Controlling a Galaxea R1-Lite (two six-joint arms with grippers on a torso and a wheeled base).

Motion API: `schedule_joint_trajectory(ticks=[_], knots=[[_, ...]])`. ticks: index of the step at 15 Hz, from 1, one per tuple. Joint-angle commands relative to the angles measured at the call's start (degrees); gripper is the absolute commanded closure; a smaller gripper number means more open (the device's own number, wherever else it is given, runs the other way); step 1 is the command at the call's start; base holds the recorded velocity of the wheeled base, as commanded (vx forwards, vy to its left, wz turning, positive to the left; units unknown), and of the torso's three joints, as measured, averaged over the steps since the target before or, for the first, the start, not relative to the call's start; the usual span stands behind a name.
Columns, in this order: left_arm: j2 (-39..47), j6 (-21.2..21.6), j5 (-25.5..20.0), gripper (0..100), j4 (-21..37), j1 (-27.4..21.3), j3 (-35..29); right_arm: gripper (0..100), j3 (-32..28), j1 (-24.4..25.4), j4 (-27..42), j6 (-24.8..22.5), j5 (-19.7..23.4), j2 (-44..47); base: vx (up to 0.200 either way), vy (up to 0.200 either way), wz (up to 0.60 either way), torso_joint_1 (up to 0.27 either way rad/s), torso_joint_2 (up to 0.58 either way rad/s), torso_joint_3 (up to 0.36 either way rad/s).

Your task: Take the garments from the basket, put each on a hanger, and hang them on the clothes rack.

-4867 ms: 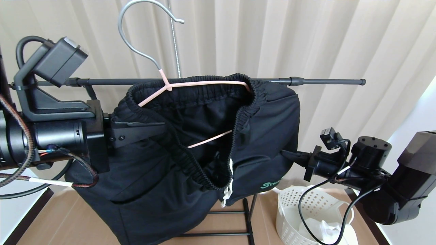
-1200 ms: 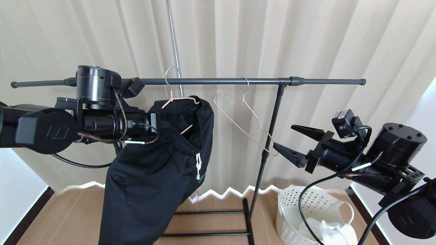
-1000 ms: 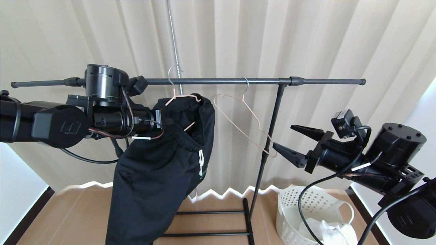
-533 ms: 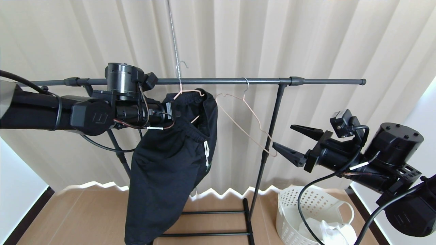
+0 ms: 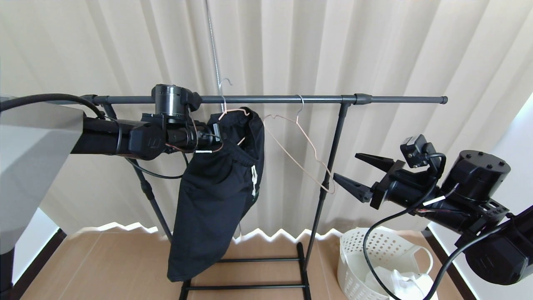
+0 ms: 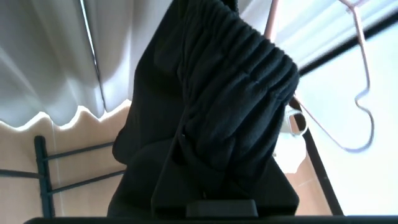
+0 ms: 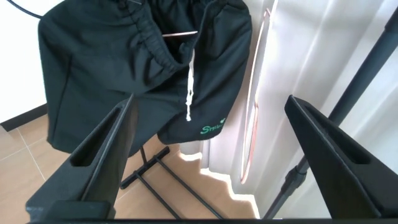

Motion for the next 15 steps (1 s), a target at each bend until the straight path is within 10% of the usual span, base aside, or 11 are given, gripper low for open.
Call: schedule_joint_trajectory(ticks=[1,13,14,15], knots=[[4.12,-1.6,0.91,100,-0.11,-0.14,-3.35,0,-0.07,0.02,-0.08,-0.02,0.03,0.72,0.0,0.0,0.0,0.0,0.0,0.0],[6.58,-4.06,1.52,100,-0.02,-0.32,-5.55,0,0.2,0.02,-0.34,-0.1,0.03,0.46,0.0,0.0,0.0,0.0,0.0,0.0],[6.49,-4.06,1.61,0,-0.02,-0.23,-5.2,0,0.28,0.02,-0.34,-0.1,0.03,0.37,0.0,0.0,0.0,0.0,0.0,0.0],[6.49,-4.06,1.52,0,-0.02,-0.23,-4.76,0,0.37,0.02,-0.34,-0.1,0.03,0.28,0.0,0.0,0.0,0.0,0.0,0.0]])
